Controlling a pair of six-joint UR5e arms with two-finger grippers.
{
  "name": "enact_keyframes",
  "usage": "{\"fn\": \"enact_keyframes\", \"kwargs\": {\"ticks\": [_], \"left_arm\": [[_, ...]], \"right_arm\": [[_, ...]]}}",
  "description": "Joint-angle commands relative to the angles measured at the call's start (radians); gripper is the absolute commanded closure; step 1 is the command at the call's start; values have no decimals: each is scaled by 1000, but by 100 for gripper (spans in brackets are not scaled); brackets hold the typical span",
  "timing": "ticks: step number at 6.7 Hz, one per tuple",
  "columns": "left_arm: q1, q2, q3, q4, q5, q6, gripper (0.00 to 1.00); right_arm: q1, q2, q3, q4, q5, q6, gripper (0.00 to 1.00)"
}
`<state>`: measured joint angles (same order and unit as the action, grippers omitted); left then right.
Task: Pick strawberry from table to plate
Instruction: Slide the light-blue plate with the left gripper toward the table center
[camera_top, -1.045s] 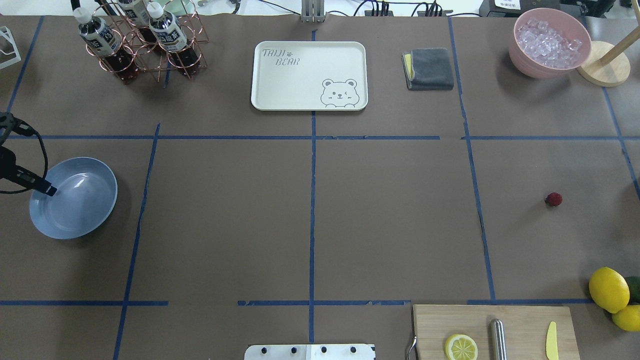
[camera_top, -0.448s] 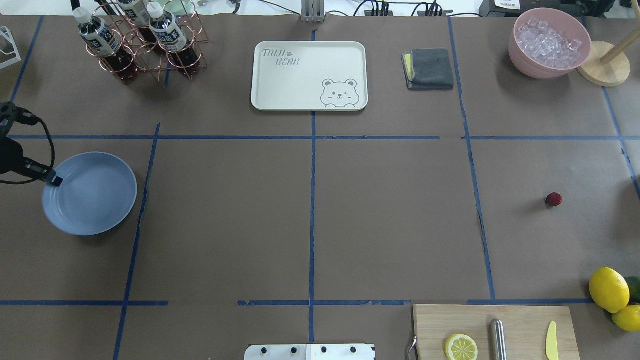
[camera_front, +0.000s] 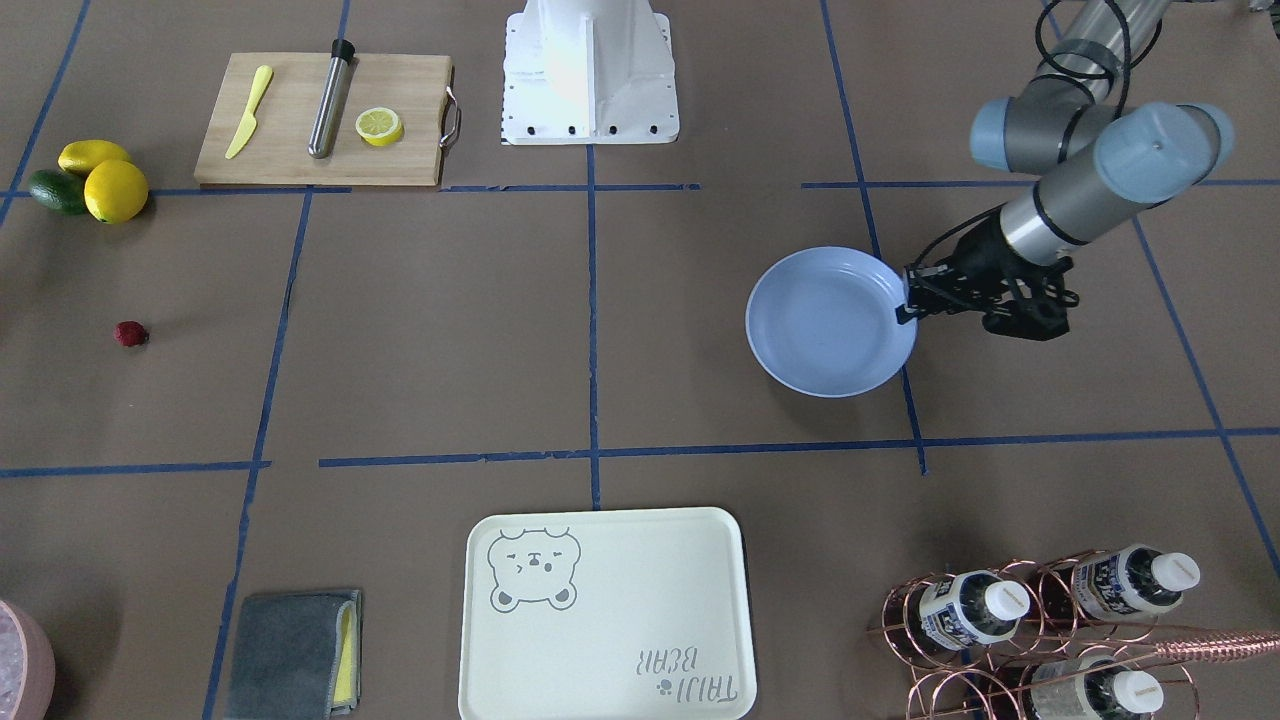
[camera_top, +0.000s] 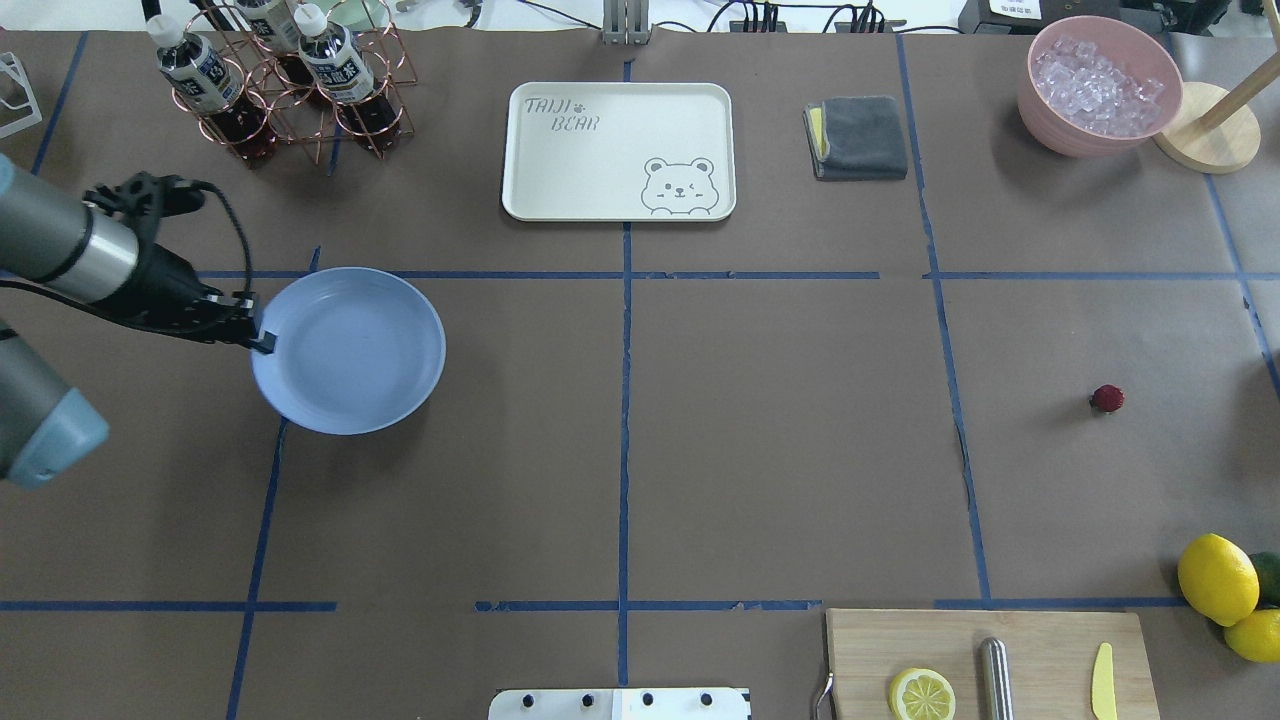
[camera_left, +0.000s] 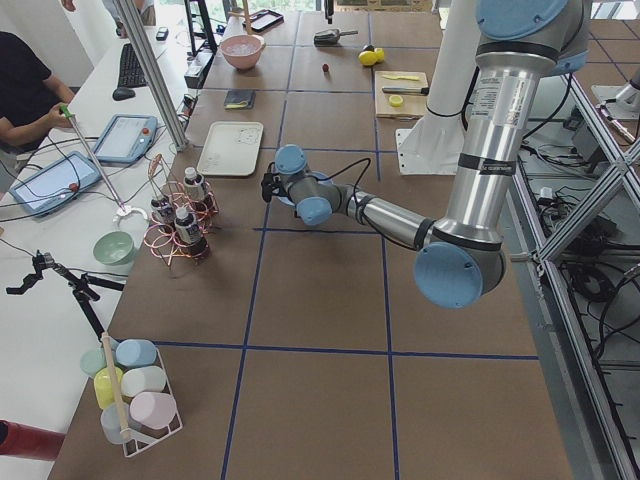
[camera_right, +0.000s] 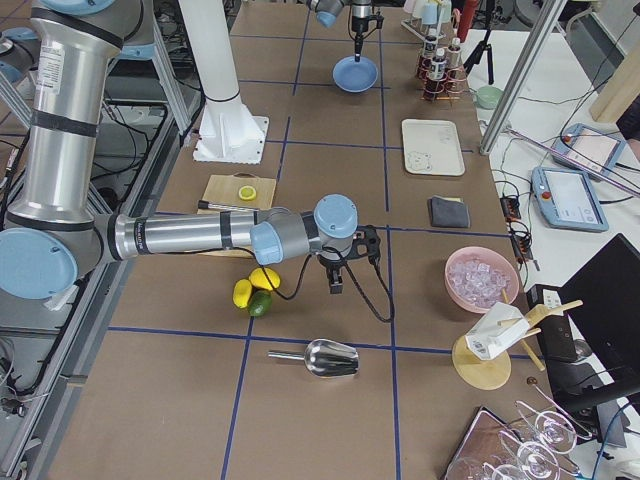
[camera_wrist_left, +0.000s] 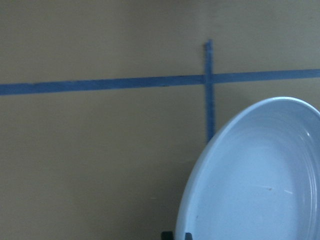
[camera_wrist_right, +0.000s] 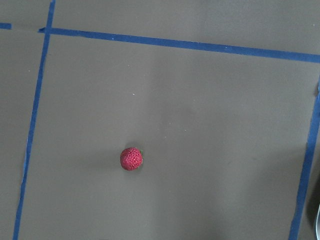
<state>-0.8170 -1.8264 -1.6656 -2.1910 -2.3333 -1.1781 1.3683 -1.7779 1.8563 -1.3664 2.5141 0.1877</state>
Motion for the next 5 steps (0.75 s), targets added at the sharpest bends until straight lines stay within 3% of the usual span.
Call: {"fn": "enact_keyframes", "kwargs": {"ticks": [1, 3, 5], "left_arm": [[180, -170, 4, 2, 70, -235, 100], [298, -276, 64, -1, 199, -313, 100], [332, -278, 85, -28, 291, -310, 100]], "right_arm": [[0, 1, -2, 0, -8, 1, 0], [0, 1, -2, 1, -15, 3, 0], [0, 2, -2, 1, -15, 3, 0]]}}
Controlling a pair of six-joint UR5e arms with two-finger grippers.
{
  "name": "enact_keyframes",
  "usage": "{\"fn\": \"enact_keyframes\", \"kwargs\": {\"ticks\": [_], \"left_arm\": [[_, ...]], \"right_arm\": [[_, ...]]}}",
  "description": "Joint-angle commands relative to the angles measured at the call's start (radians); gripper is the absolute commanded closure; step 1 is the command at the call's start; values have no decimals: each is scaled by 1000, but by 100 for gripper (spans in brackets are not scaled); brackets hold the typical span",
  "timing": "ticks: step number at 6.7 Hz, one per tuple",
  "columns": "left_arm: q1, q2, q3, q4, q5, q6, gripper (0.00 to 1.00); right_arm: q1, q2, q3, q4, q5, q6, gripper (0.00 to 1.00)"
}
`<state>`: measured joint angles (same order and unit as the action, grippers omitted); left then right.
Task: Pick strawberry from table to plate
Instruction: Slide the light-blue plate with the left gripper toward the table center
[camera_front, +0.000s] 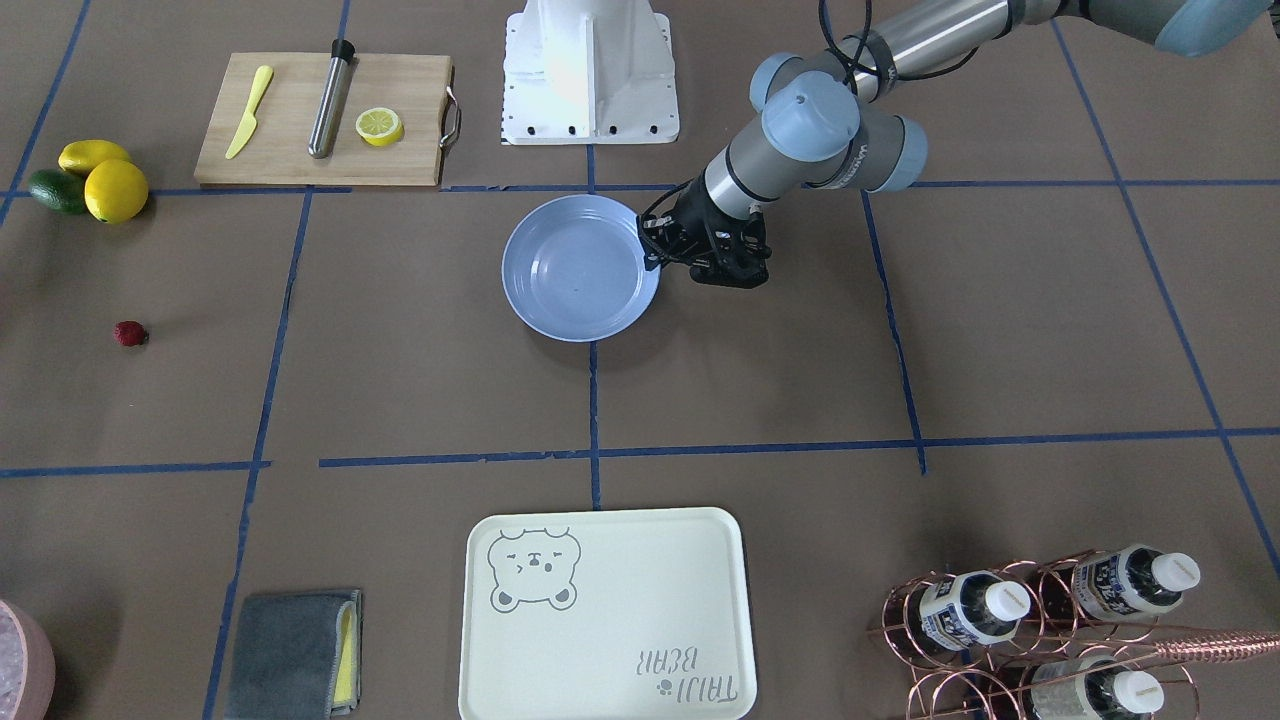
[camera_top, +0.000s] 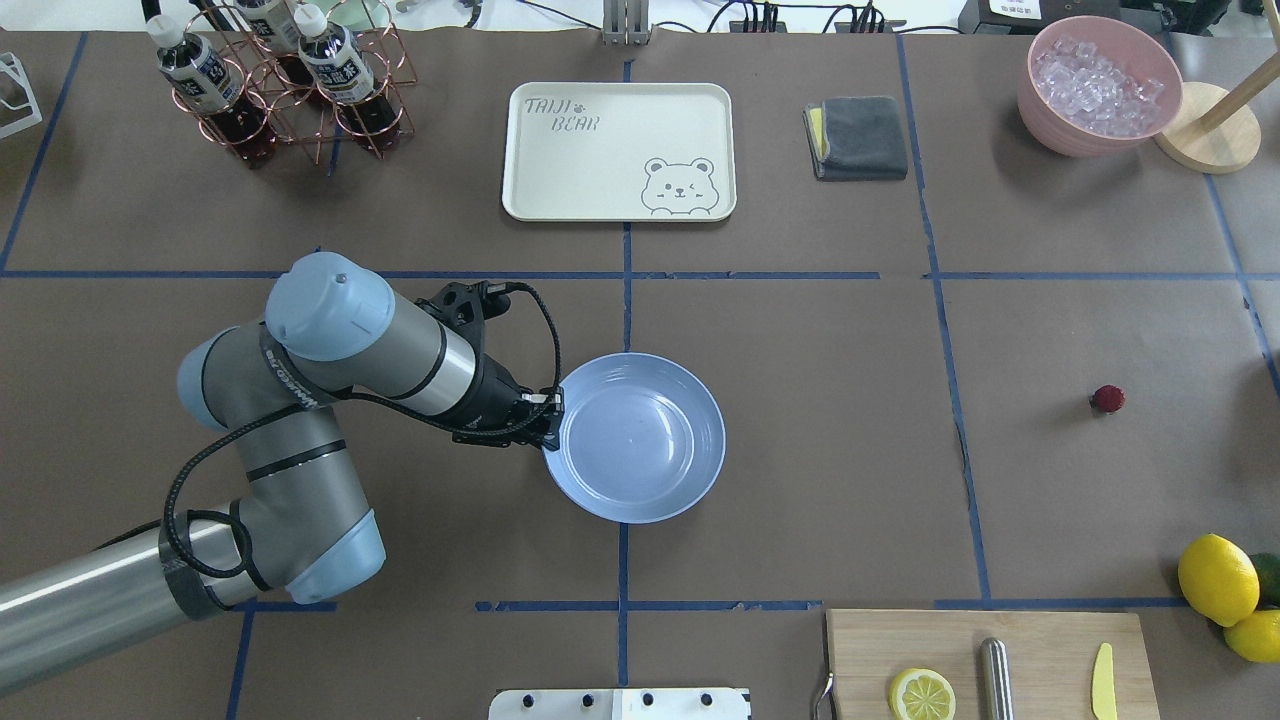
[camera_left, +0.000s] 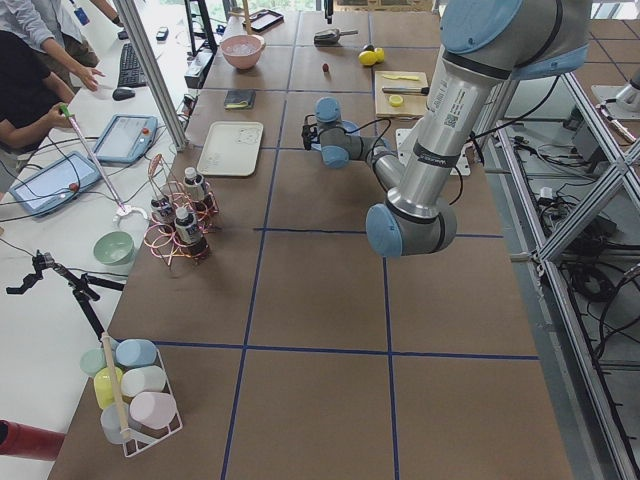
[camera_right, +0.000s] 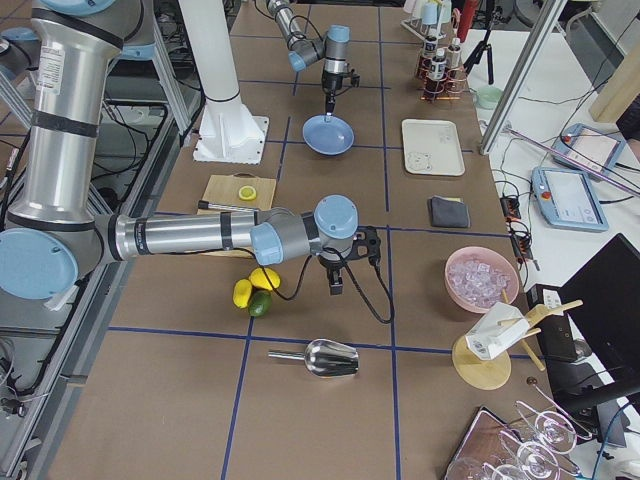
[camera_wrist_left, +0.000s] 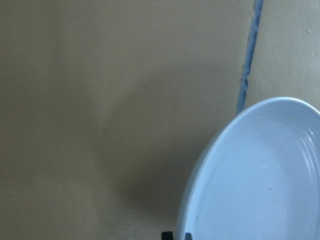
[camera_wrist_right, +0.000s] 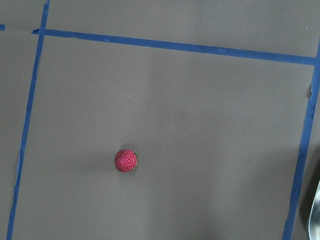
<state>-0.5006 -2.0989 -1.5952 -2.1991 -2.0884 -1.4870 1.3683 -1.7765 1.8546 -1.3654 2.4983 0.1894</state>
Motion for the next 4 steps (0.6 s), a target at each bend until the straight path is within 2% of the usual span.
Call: {"fn": "enact_keyframes", "kwargs": {"ticks": [1, 4], "left_arm": [[14, 3, 46, -90, 79, 4, 100], [14, 7, 60, -102, 80, 4, 100]], "right_arm": [[0, -1, 0, -1, 2, 1, 0], [0, 0, 0, -1, 5, 2, 0]]}}
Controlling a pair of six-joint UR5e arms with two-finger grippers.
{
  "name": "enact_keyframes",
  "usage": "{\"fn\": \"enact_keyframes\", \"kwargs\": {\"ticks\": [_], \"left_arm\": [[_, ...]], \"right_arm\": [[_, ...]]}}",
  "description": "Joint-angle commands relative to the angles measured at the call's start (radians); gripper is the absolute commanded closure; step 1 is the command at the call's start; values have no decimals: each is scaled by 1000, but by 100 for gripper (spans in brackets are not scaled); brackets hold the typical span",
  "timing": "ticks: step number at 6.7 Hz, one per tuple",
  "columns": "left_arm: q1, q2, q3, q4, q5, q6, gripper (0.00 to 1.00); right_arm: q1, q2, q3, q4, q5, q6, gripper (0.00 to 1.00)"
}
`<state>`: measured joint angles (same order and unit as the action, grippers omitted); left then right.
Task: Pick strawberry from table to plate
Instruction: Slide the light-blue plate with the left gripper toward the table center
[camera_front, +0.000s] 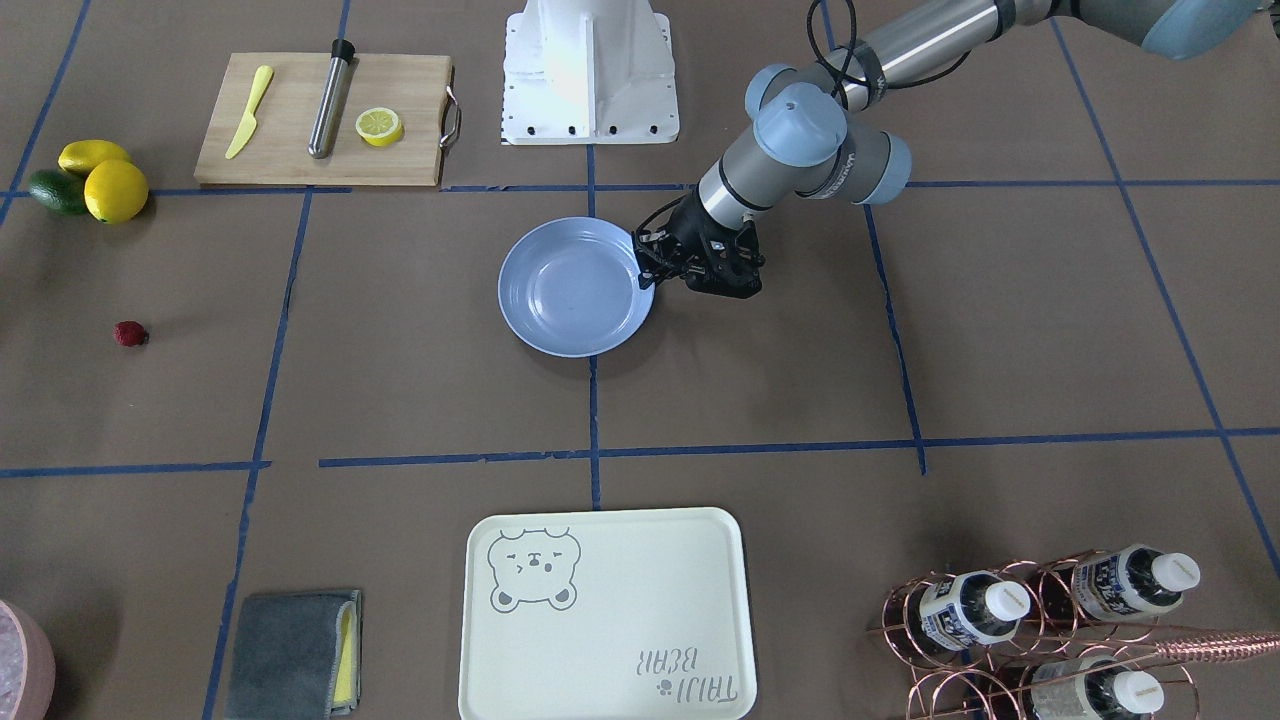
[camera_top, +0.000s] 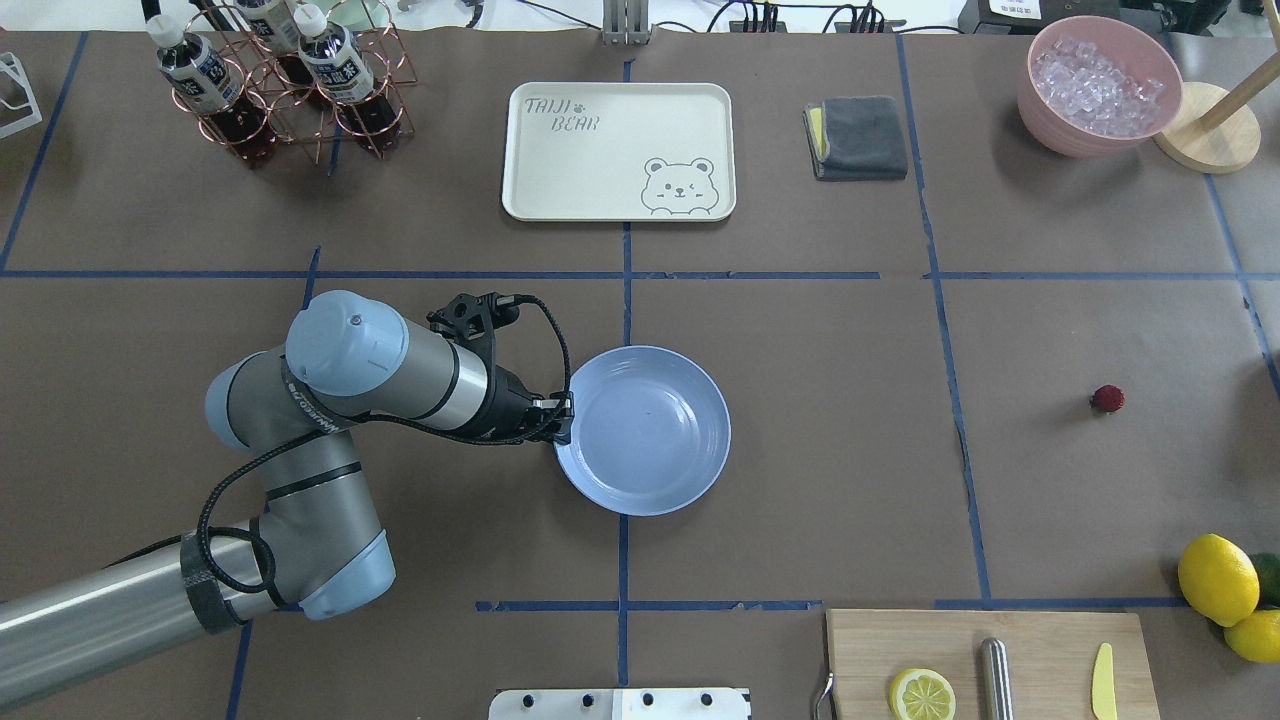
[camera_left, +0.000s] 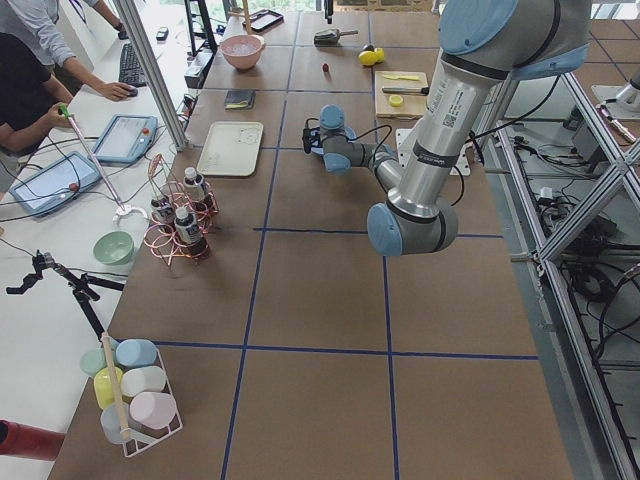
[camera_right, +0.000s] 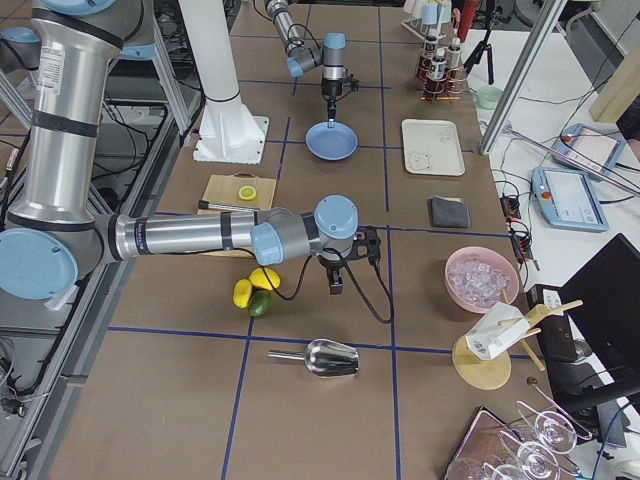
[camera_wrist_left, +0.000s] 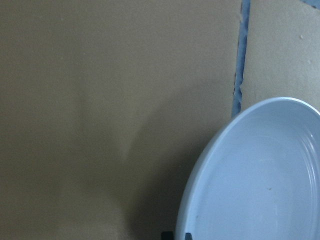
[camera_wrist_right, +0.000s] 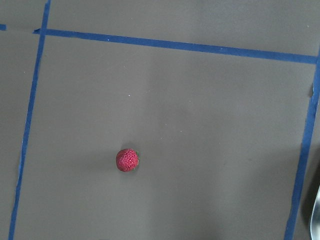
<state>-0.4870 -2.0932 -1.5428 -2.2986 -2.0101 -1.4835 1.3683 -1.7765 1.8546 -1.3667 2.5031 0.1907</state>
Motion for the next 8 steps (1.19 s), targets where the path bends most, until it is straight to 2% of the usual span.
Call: {"fn": "enact_keyframes", "kwargs": {"ticks": [1, 3, 4, 5, 6, 7, 8], "left_arm": [[1, 1, 9, -2, 2, 0, 100], [-1, 4, 12, -2, 4, -1, 100], [1, 8, 12, -4, 4, 0, 54], [1, 9, 12, -2, 4, 0, 34], [-16, 9, 4, -2, 16, -1, 31], [-56, 10, -8, 5, 8, -1, 31], [-68, 31, -35, 8, 7, -1, 31]], "right_arm": [[0, 0, 0, 0, 0, 1, 0], [0, -1, 0, 0, 2, 1, 0], [0, 0, 2, 0, 3, 4, 0], [-2, 0, 5, 3, 3, 38, 0], [-36, 0, 6, 12, -6, 53, 0], [-96, 0, 6, 61, -85, 109, 0], [-206, 0, 3, 168, -207, 279, 0]]}}
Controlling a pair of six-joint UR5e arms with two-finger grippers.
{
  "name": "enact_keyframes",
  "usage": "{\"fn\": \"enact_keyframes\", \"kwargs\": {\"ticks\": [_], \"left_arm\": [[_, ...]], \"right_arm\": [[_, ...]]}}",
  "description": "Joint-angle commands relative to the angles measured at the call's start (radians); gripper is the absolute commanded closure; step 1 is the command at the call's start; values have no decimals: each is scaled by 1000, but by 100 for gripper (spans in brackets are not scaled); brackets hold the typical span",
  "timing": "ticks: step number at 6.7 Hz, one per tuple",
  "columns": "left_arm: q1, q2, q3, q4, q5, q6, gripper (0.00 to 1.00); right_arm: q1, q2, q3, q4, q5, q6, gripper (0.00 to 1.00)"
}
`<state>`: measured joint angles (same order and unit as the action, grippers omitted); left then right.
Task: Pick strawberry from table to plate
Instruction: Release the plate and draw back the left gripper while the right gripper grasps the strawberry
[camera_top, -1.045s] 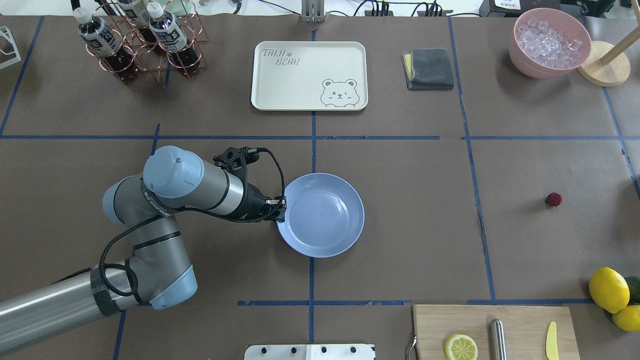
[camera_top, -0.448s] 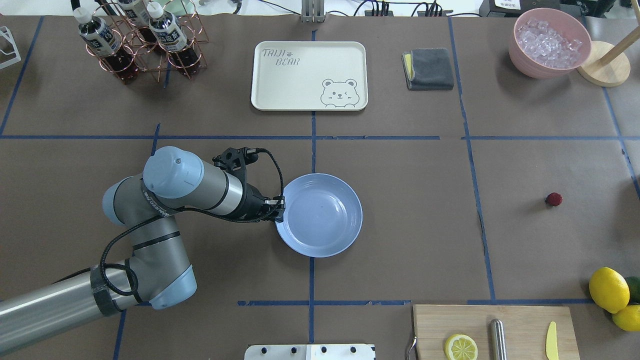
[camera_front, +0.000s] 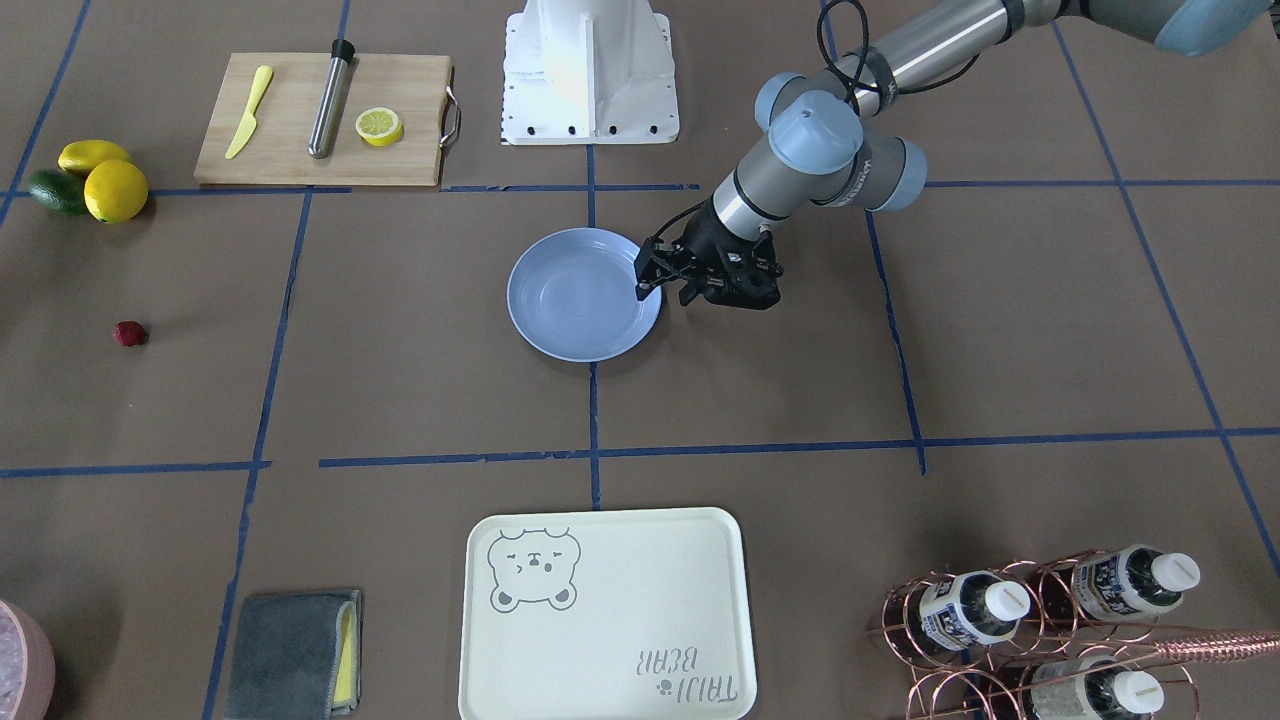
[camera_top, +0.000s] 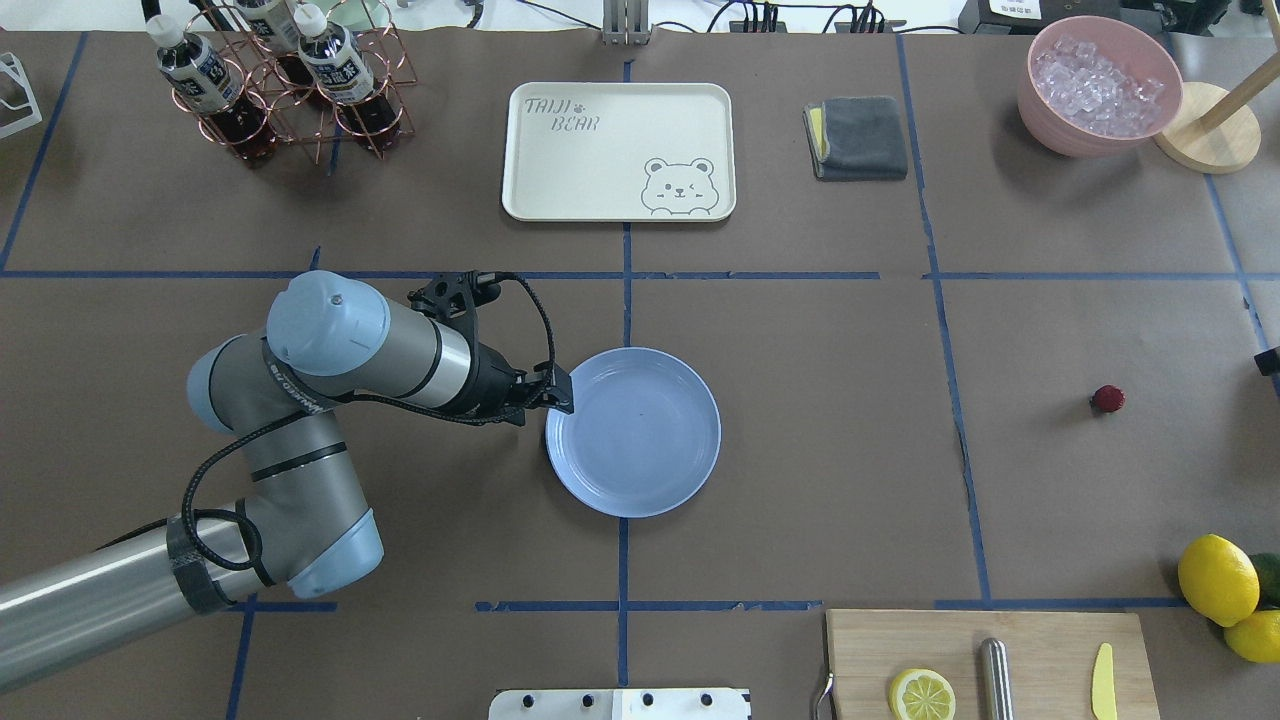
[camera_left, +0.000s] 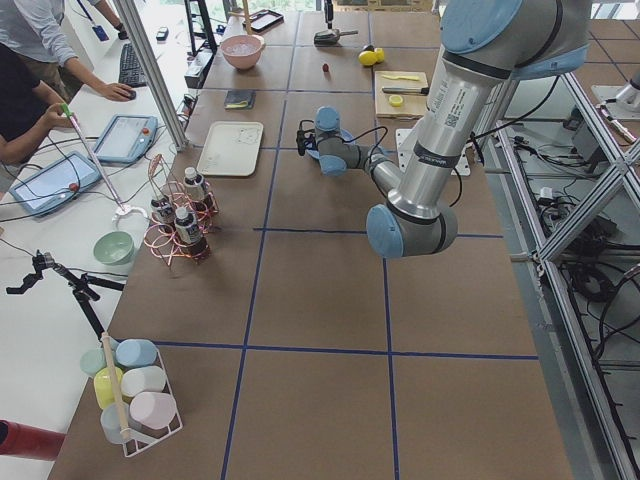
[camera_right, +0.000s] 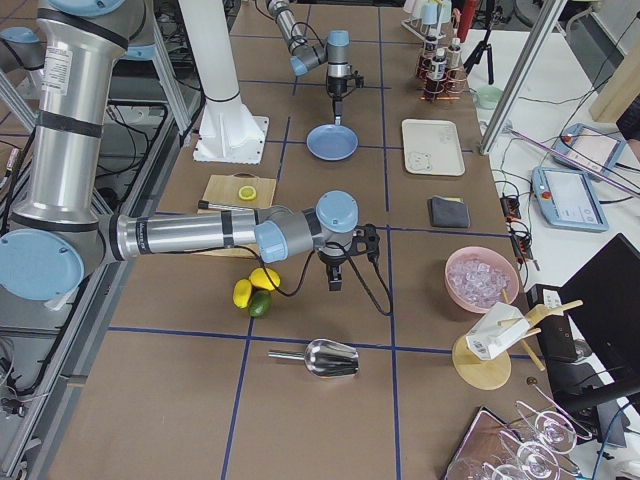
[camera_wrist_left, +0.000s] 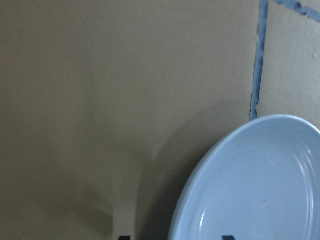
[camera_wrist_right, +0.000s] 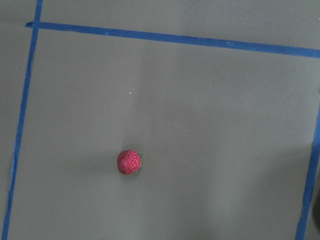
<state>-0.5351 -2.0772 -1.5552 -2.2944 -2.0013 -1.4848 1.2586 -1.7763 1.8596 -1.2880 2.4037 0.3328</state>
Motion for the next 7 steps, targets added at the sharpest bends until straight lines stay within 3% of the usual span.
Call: {"fn": "enact_keyframes", "kwargs": {"ticks": [1, 3, 7], "left_arm": [[-22, 46, -63, 4, -2, 0, 31], [-20, 46, -66, 4, 1, -2, 31], [-22, 46, -66, 4, 6, -2, 29]], "right_arm": [[-205, 0, -13, 180, -185, 328, 0], [-379, 15, -16, 243, -355, 542, 0], [-404, 84, -134, 273, -371, 568, 4]]}}
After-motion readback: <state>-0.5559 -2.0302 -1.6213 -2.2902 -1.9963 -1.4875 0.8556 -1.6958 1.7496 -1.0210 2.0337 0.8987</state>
